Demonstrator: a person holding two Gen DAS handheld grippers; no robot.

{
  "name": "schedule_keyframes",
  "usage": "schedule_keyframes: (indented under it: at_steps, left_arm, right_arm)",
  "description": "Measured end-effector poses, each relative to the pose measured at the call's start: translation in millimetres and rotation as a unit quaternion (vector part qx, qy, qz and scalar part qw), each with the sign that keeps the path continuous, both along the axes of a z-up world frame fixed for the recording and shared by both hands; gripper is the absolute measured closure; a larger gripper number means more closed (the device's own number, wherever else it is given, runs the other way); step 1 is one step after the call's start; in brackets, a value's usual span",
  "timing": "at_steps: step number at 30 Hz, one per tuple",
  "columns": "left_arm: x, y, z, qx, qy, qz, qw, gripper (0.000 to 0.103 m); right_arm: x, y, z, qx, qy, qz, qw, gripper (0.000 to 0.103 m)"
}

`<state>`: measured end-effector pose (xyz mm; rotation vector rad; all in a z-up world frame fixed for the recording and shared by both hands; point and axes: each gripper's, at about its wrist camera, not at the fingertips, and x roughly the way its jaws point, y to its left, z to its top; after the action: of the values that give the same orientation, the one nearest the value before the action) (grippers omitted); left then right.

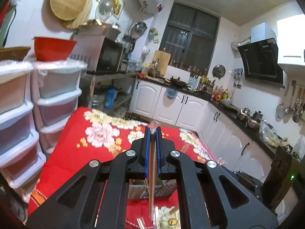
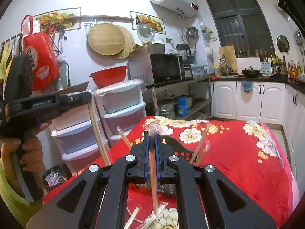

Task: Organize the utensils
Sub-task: 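Lift the held chopsticks with both tools and carry them above the caddy, then lower the chopsticks into the caddy compartments and open both tools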

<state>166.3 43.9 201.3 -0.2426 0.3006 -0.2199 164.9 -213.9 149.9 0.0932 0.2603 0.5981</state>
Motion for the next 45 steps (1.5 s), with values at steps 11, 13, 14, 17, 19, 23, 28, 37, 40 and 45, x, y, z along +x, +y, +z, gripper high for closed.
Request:
schedule_keyframes:
  at_steps: [11,13,14,17,19,23,28,37,40,45]
  left_arm:
    - [9,-3,32,-0.001,-0.042,0.017,0.999,0.102]
    - [11,-3,37,0.0,-0.048,0.026,0.9985,0.102]
    - [12,-3,37,0.002,-0.051,0.03,0.9982,0.102]
    - [14,-4,38,0.01,-0.06,0.046,0.9971,0.102]
    - [16,-5,37,0.017,-0.065,0.055,0.9963,0.102]
    - [23,-5,33,0.019,-0.062,0.061,0.996,0.102]
    - [32,-3,25,0.022,-0.06,0.069,0.9956,0.102]
    - [46,1,8,0.021,-0.053,0.08,0.9952,0.102]
    - [50,4,0,0.017,-0.049,0.084,0.9952,0.102]
    - [58,8,-13,0.009,-0.039,0.088,0.9953,0.102]
  right_arm:
    - [12,7,28,0.002,-0.032,-0.001,0.999,0.097]
    - [14,7,34,0.005,-0.039,-0.001,0.999,0.097]
    - [14,7,36,0.005,-0.043,-0.002,0.999,0.097]
    - [17,10,45,0.006,-0.054,-0.002,0.999,0.097]
    - [20,12,51,0.005,-0.063,-0.004,0.998,0.097]
    - [25,18,60,0.001,-0.078,-0.007,0.997,0.097]
    - [35,24,67,-0.001,-0.089,-0.009,0.996,0.097]
    - [58,34,61,0.002,-0.081,-0.014,0.997,0.097]
    - [65,36,54,0.005,-0.073,-0.014,0.997,0.097]
    - [74,40,42,0.011,-0.061,-0.012,0.998,0.097]
